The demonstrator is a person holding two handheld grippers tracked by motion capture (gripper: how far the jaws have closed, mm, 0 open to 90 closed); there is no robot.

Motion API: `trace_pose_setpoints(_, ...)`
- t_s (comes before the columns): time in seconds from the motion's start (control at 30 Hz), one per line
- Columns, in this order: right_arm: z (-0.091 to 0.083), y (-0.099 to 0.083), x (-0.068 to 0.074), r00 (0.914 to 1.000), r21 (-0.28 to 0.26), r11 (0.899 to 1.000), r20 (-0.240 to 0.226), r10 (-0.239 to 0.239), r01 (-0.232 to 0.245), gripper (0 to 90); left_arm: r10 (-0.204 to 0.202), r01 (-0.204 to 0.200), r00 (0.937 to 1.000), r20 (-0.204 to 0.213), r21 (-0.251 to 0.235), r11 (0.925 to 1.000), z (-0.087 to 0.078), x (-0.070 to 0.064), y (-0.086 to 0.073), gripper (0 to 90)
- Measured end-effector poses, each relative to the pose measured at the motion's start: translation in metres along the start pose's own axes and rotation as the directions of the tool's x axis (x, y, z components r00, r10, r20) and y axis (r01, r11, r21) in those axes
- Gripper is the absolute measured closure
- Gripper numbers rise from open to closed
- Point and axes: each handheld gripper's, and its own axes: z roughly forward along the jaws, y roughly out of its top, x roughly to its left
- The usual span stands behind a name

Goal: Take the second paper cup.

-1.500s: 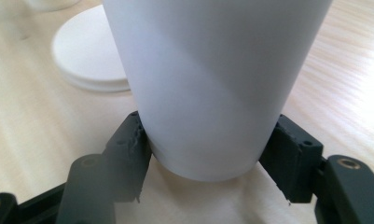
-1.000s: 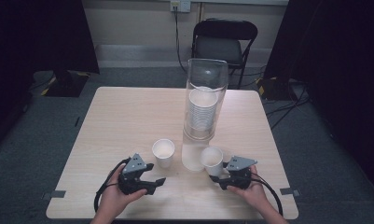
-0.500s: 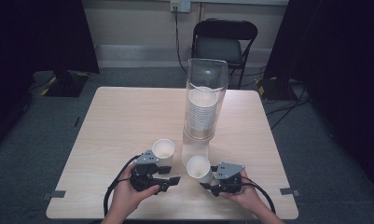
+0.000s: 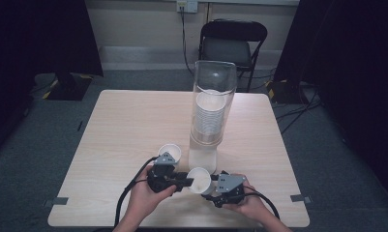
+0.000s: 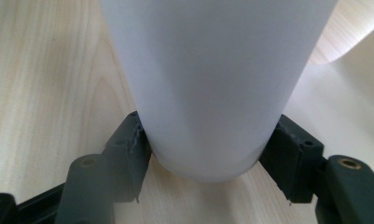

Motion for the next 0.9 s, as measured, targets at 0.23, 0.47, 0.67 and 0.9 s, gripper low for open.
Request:
trace_pose_setpoints(0.23, 0.001, 0.001, 0.002, 0.9999, 0.014, 1.000, 0.006, -0.016, 0.016, 36.5, -0.057, 0.057, 0.9983, -0.015, 0.023, 0.9981, 0.003, 0.003, 0.001, 80.3)
trace_pose_setpoints(0.47, 0.004, 0.001, 0.003, 0.9998, 0.018, 1.000, 0.002, 0.020, -0.020, 27.8, -0.111, 0.115, 0.9923, -0.055, 0.073, 0.9907, 0.001, 0.005, 0.001, 87.8)
trace_pose_setpoints(0.67, -0.010, -0.007, -0.010, 0.9947, 0.031, 0.994, 0.021, 0.100, -0.101, 19.1, -0.145, 0.149, 0.9880, -0.052, 0.089, 0.9847, -0.011, 0.007, 0.001, 87.7)
trace_pose_setpoints(0.9, -0.028, -0.029, -0.029, 0.9705, 0.057, 0.974, 0.116, 0.211, -0.219, 16.1, -0.132, 0.137, 0.9900, -0.049, 0.120, 0.9832, -0.012, 0.007, 0.003, 86.3)
